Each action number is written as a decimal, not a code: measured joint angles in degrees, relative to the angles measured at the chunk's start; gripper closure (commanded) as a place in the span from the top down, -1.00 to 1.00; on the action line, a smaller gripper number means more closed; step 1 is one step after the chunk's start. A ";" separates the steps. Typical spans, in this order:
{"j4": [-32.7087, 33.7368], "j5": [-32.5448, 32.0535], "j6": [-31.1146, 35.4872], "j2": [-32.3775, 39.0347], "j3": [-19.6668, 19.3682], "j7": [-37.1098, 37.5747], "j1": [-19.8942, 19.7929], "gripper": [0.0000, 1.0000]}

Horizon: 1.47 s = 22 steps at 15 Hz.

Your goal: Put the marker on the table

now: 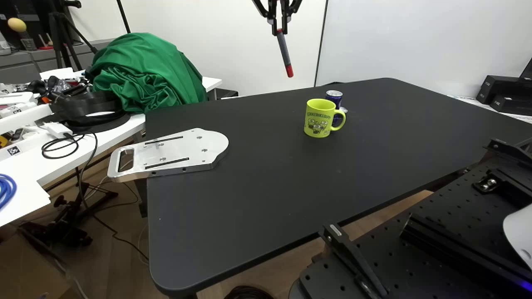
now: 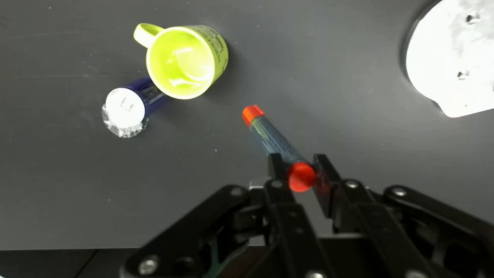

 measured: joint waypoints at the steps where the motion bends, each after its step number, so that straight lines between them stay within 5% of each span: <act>1: 0.68 2.53 -1.74 -0.52 0.87 -1.62 -0.01 -0.88; 6: -0.28 11.30 -6.50 1.60 4.85 -6.95 0.13 -0.88; 12: -1.30 21.91 -10.74 13.74 5.93 -14.91 -0.48 -0.88; 18: 0.93 23.64 -12.82 24.25 5.68 -17.88 -2.18 -0.88; 19: 1.47 23.64 -12.96 25.21 5.66 -18.11 -2.34 -0.03; 22: 2.61 23.64 -13.00 26.74 5.66 -18.89 -2.42 0.24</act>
